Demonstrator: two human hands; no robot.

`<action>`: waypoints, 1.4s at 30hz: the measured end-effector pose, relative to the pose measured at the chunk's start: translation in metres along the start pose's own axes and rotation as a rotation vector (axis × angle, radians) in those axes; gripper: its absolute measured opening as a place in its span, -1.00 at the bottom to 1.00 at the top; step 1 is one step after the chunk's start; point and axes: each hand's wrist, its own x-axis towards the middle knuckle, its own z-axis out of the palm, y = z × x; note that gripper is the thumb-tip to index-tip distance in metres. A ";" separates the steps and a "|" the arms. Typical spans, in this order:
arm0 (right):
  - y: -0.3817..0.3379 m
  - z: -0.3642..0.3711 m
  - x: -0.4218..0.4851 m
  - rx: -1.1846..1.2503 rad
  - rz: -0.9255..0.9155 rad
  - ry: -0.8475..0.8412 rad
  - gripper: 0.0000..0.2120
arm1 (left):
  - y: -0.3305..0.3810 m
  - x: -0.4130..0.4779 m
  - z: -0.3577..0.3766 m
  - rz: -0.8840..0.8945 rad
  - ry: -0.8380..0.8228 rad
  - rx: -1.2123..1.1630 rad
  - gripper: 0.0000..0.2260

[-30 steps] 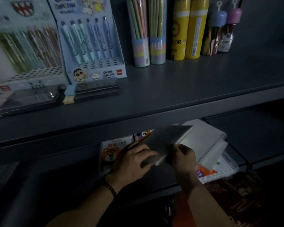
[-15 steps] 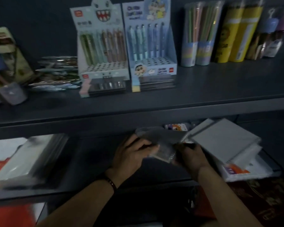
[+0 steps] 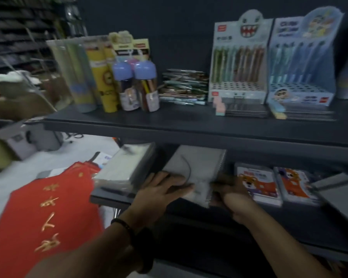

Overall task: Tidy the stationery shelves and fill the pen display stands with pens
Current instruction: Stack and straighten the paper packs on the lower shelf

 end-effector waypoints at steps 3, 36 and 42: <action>0.006 0.051 0.014 -0.060 -0.042 -0.054 -0.77 | -0.036 -0.028 -0.014 -0.097 -0.025 0.010 -0.42; 0.096 0.275 0.206 -0.718 -0.065 0.081 -0.52 | -0.174 -0.089 0.042 -1.129 -0.060 -0.332 -0.77; 0.064 0.258 0.172 -0.756 -0.045 -0.046 -0.51 | -0.179 -0.092 0.040 -1.091 -0.152 -0.326 -0.68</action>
